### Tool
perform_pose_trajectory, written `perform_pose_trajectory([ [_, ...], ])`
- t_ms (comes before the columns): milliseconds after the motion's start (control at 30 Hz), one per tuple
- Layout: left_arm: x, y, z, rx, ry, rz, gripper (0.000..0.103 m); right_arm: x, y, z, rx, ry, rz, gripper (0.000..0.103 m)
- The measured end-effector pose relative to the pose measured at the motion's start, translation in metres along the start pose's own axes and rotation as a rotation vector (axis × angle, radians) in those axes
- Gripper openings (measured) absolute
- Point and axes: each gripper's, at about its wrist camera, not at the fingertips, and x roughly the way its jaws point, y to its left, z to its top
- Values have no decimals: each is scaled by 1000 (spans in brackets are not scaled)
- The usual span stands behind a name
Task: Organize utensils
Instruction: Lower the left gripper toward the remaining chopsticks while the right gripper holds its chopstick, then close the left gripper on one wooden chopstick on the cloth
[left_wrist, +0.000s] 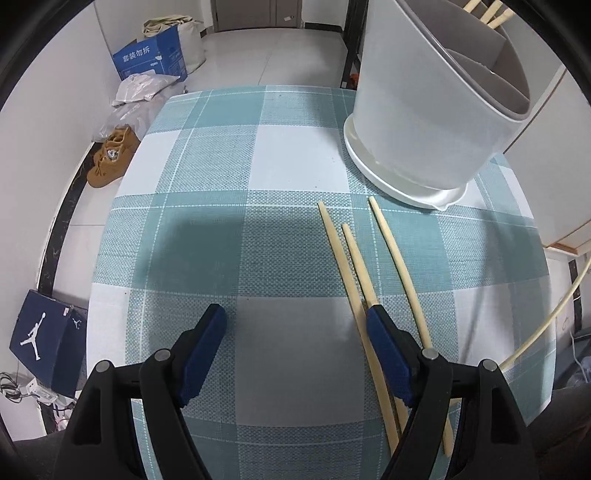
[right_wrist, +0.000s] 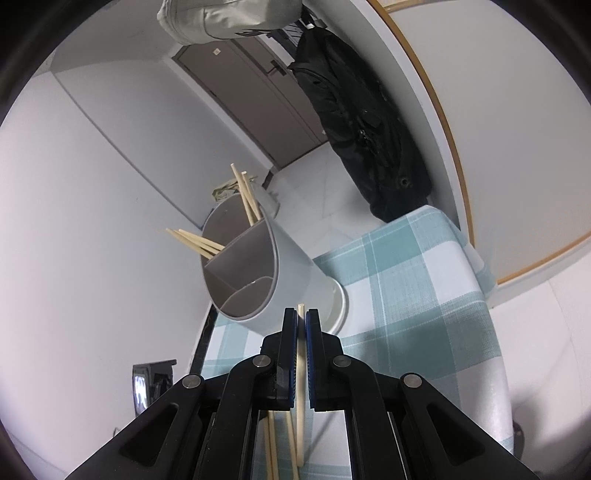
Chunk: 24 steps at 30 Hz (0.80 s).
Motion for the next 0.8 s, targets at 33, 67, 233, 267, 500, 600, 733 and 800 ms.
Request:
perform_pose_trajectory([
  [33,0,-2,1,0,0,1,75,-1,1,0,-1,-3,1,4],
  [67,0,-3,2,3,2,3,75,-1,1,0,-3,-3,2,4],
  [233,2,-3,9,6,-1,47,76,-3,2,-1,-11,-12,-5,4],
  [267,5,-3,12,8,8,88,76,-4,2,-1,-10,-14,-5,4],
  [500,13,3,24,-22,7,81,76,-6,3,2,-10,-25,1,4],
  [600,15,0,30,-3,-2,97,75,-6,3,2,-10,-23,3,4],
  [733,15,-1,30,-4,-6,84,70,-4,1,2,-2,-14,2,4],
  [800,15,1,32,-16,-3,60,61,-3,0,2,1,-12,-1,4],
])
